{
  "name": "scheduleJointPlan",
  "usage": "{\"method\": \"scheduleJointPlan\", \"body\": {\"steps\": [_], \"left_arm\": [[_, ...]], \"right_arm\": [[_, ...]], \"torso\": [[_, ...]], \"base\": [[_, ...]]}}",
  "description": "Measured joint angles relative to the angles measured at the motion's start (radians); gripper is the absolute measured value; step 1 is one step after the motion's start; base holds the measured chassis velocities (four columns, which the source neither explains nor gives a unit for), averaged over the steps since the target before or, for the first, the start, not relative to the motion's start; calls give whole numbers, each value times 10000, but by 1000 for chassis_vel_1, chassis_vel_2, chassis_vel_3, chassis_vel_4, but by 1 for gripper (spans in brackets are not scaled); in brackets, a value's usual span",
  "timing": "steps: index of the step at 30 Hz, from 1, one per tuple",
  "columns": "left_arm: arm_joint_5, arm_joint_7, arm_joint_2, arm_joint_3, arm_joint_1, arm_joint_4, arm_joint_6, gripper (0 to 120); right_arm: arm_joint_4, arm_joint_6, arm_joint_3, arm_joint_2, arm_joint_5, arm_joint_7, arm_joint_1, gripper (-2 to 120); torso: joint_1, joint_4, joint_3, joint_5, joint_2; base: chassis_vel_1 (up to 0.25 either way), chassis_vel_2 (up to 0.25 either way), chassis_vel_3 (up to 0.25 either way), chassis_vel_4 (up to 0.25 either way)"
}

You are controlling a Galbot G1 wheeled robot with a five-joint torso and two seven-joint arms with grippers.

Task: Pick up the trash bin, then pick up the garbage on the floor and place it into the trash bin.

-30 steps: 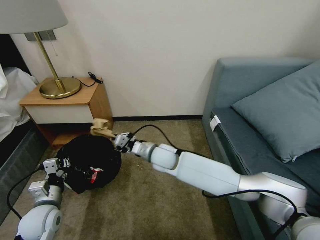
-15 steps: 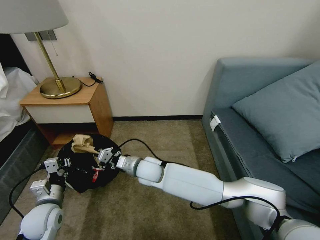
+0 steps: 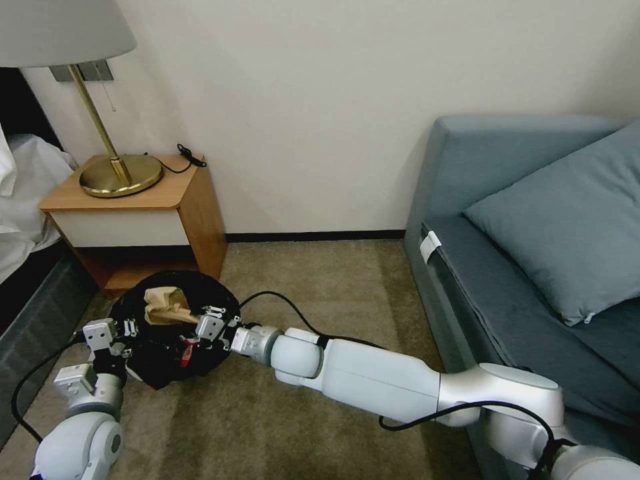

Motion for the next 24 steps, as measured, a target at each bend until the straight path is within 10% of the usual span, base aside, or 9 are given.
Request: {"method": "scheduleJointPlan", "body": {"steps": [13,24], "left_arm": [[-12,-1,-6,-21,116,-16,-12,6],[-640,-379,-437,-11,116,-197,35,6]], "right_arm": [[220,-98,748,-125,-32,24,115,96],[1446,-1106,1966,-847,1745,1312,424,100]], "torso": [[0,0,0,2,-1],[0,1,0,3,0]], "base": [[0,0,0,0],[0,0,0,0]]}}
